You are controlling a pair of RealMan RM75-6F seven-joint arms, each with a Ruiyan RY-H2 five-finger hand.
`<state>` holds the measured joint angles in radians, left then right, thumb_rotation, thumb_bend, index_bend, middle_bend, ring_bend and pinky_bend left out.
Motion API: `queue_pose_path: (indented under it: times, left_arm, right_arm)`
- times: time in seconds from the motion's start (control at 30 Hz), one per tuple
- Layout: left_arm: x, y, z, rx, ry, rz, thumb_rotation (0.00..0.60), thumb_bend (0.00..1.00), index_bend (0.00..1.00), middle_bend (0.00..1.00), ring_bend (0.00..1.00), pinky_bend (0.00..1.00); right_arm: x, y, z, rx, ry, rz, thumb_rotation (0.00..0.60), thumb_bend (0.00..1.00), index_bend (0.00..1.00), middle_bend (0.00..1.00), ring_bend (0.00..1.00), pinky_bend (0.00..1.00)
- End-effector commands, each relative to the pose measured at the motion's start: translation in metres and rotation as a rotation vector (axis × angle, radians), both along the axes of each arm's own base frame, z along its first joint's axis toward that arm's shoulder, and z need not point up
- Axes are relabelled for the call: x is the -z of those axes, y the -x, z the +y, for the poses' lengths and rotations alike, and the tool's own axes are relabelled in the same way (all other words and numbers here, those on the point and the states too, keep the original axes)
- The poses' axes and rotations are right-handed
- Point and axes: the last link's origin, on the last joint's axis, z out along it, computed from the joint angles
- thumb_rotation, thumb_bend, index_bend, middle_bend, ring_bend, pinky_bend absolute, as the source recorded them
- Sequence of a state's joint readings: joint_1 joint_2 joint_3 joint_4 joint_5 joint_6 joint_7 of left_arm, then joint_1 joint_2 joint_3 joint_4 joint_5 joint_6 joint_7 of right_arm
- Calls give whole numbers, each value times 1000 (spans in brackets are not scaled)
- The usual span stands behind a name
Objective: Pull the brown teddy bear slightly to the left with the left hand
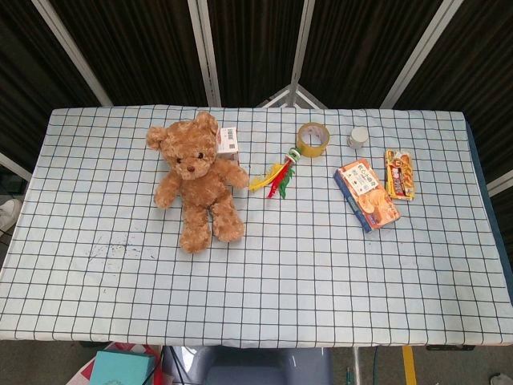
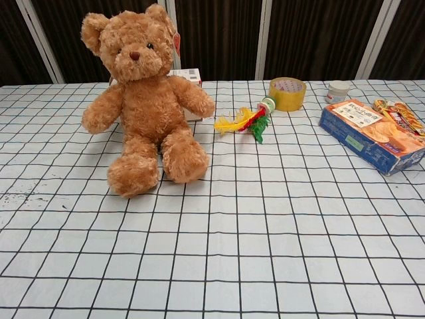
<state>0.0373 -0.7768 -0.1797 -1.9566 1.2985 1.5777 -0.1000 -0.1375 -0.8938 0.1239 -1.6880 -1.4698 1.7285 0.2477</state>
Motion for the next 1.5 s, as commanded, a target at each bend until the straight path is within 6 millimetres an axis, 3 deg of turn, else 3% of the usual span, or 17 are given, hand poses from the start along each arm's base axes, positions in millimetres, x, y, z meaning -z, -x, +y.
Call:
queue_pose_path:
  times: [0.03, 0.4, 0.57, 1.1, 1.3, 1.5]
  left_arm:
    - [-1, 3, -1, -13, -3, -3, 600, 248, 71, 31, 0, 0]
    - [7, 5, 7, 12, 26, -80, 600, 247, 70, 36, 0, 0]
    - [13, 14, 16, 1, 36, -127, 600, 244, 70, 36, 0, 0]
    - [16, 33, 16, -83, 89, -72, 600, 244, 69, 34, 0, 0]
    - [21, 30, 21, -70, 99, -75, 600, 244, 69, 35, 0, 0]
    - [25, 29, 25, -65, 99, -56, 600, 244, 69, 36, 0, 0]
  right_arm:
    - [3, -2, -3, -6, -11, 10, 600, 509, 41, 117, 233, 145]
    - [11, -10, -3, -27, -40, 20, 600, 508, 41, 117, 233, 145]
    - [12, -10, 0, -24, -48, 15, 600, 508, 41, 117, 233, 145]
    - [10, -12, -5, -32, -42, 25, 600, 509, 41, 117, 233, 145]
    - [9, -16, -5, -54, -32, 23, 600, 508, 41, 117, 233, 145]
    - [23, -17, -7, -59, -97, 43, 600, 509, 41, 117, 233, 145]
